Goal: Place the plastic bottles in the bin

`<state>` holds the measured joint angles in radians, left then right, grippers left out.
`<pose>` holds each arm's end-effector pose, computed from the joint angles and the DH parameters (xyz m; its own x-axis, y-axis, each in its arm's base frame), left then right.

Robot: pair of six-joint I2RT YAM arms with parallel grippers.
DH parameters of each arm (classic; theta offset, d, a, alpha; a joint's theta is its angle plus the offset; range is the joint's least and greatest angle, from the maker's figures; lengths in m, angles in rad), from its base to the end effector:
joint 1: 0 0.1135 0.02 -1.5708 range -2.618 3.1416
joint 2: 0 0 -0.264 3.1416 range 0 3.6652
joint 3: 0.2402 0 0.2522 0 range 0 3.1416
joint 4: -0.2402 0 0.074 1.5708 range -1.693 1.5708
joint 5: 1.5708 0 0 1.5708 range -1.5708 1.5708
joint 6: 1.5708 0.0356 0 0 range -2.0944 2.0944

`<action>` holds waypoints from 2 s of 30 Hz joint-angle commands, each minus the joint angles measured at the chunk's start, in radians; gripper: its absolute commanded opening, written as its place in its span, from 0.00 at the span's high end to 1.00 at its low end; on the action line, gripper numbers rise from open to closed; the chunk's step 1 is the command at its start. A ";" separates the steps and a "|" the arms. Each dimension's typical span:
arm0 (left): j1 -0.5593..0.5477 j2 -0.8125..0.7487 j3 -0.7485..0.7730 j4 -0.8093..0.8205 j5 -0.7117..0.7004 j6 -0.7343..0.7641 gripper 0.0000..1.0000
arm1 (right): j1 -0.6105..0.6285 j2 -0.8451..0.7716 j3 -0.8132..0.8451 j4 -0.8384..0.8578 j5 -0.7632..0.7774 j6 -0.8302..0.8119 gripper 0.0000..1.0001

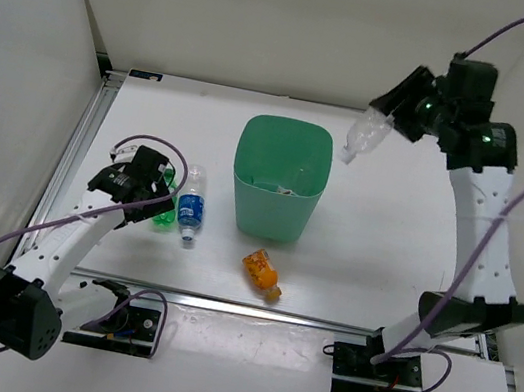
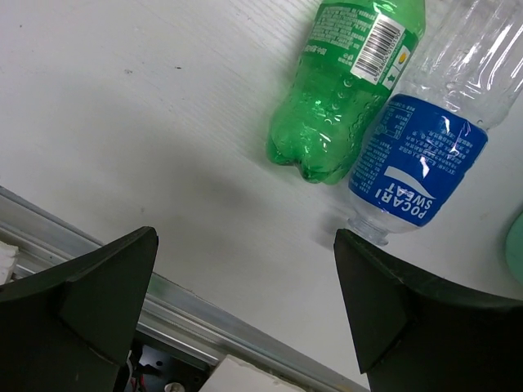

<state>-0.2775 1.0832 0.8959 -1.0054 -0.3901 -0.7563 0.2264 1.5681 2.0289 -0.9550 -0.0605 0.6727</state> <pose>0.1842 -0.0384 0.2607 -0.7314 -0.4516 -0.5110 -0.5273 0.8497 0.0037 0.3001 0.0713 0.4882 -0.5334 0.5154 -0.6707 0.0722 0.8178 0.5710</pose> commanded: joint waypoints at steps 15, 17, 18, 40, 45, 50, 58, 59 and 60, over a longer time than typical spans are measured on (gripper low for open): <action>0.004 0.096 0.077 0.080 0.040 -0.014 0.00 | 0.292 0.156 0.113 -0.014 0.106 -0.176 0.00; 0.004 0.109 0.089 0.080 0.019 -0.014 0.00 | 0.292 0.121 0.103 -0.027 0.134 -0.176 0.00; 0.004 0.125 0.110 0.080 0.019 -0.026 0.00 | 0.292 0.095 0.103 -0.057 0.145 -0.162 0.00; 0.038 0.494 0.239 0.226 0.013 0.061 0.00 | 0.283 -0.048 0.125 -0.251 0.085 -0.194 0.00; 0.060 0.512 0.209 0.261 0.033 0.071 0.00 | 0.272 -0.048 0.125 -0.251 0.073 -0.203 0.00; 0.090 0.521 0.172 0.292 0.074 0.071 0.04 | 0.272 -0.048 0.125 -0.251 0.062 -0.213 0.00; 0.100 0.561 0.143 0.321 0.114 0.090 0.17 | 0.272 -0.048 0.096 -0.251 0.053 -0.213 0.00; 0.100 0.570 0.143 0.321 0.123 0.091 0.24 | 0.272 -0.048 0.085 -0.251 0.053 -0.213 0.00; 0.110 0.570 0.143 0.330 0.132 0.091 0.29 | 0.272 -0.048 0.085 -0.251 0.053 -0.213 0.00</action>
<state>-0.1780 1.6543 1.0512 -0.7090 -0.2943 -0.6765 0.5034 1.5436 2.1170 -1.2068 0.0010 0.4854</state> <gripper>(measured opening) 0.750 0.998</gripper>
